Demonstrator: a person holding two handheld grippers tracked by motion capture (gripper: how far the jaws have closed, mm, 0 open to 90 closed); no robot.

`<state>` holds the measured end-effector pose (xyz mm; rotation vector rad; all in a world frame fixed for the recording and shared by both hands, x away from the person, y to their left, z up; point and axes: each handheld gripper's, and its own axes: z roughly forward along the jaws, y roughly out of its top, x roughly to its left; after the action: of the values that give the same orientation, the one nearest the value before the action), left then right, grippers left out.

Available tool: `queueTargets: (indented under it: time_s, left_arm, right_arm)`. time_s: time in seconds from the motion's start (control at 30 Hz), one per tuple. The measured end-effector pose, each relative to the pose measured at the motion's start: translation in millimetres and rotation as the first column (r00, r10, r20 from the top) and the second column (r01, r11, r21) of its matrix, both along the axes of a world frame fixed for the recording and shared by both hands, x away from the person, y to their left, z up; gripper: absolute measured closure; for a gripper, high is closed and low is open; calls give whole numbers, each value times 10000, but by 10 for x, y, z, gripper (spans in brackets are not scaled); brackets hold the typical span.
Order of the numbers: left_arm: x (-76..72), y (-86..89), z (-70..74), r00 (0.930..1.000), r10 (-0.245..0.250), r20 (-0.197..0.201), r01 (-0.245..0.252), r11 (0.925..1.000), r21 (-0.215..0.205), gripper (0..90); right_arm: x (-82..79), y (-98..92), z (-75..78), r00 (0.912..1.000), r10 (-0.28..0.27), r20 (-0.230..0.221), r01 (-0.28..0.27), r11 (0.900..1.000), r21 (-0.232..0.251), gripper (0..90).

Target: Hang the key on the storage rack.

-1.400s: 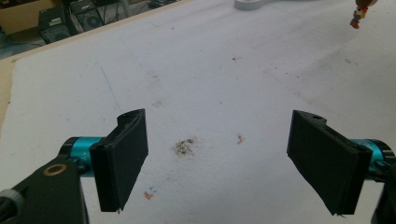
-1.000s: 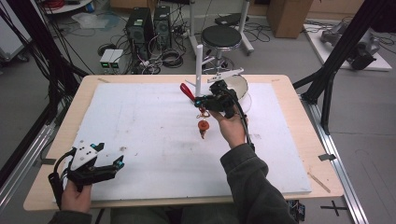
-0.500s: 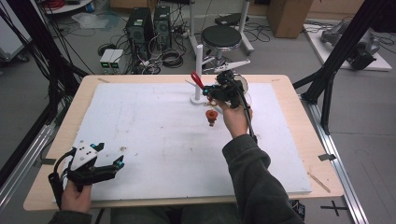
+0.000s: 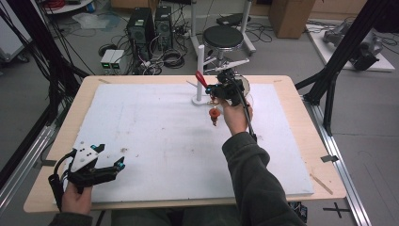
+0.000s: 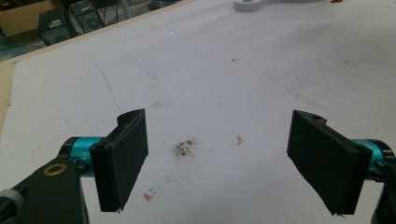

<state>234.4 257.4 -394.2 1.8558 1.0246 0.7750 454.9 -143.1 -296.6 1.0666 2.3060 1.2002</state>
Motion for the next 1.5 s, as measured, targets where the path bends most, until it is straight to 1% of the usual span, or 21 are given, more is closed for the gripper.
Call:
queueTargets:
  time_s: [0.07, 0.13, 0.23, 0.27, 0.5, 0.63, 0.73, 0.8, 0.83, 0.9, 1.1, 1.33, 1.4, 1.43, 1.5]
  left_arm:
    - [1, 0, 0, 10000, -7, 6, 7, 10000, -10, 209]
    - [1, -2, -1, 10000, -10, 4, 10, 10000, -2, 208]
    - [4, -2, -2, 10000, -19, 4, 19, 10000, 11, 209]
    - [4, -2, -2, 10000, -16, 1, 16, 10000, 14, 209]
    - [3, 1, -3, 10000, 5, 11, -5, 10000, -8, 208]
    - [4, -3, -3, 10000, -30, -1, 30, 10000, 12, 208]
    - [5, -3, -5, 10000, -8, 10, 8, 10000, 25, 209]
    - [9, -2, -9, 10000, 32, 4, -32, 10000, -25, 209]
    - [14, 0, -7, 10000, 33, -4, -33, 10000, -27, 208]
    - [30, -5, -7, 10000, 74, 22, -74, 10000, -67, 209]
    - [57, -40, -7, 10000, -19, -11, 19, 10000, -62, 209]
    - [82, -69, -15, 9999, -147, -55, 147, 9999, 27, 209]
    - [82, -70, -16, 9999, -112, -52, 112, 9999, -29, 208]
    - [82, -66, -17, 9999, -114, -48, 114, 9999, -29, 208]
    - [85, -62, -17, 9999, -113, -44, 113, 9999, -51, 208]
  right_arm:
    - [24, -8, -17, 9999, -87, -81, 87, 10000, 21, 863]
    - [46, -9, -36, 9998, -160, -143, 158, 9998, -146, 863]
    - [73, -5, -60, 9997, -151, -186, 148, 9998, -162, 863]
    - [74, 2, -65, 9994, -225, -256, 222, 9996, -150, 863]
    - [116, 25, -114, 9985, -309, -448, 291, 9987, -408, 863]
    - [134, 31, -132, 9983, -324, -489, 303, 9986, -444, 863]
    - [148, 33, -146, 9977, -362, -580, 336, 9984, -445, 863]
    - [155, 40, -154, 9974, -399, -608, 375, 9985, -396, 863]
    - [165, 36, -160, 9978, -377, -546, 355, 9986, -403, 863]
    - [176, 36, -169, 9975, -362, -613, 340, 9988, -366, 863]
    - [220, 25, -205, 9965, -365, -751, 345, 9990, -277, 863]
    - [236, 13, -215, 9967, -361, -733, 343, 9991, -254, 863]
    - [247, 16, -225, 9966, -395, -717, 376, 9989, -278, 863]
    - [250, 18, -230, 9960, -396, -803, 378, 9990, -234, 863]
    - [260, 19, -238, 9963, -416, -747, 397, 9988, -270, 863]
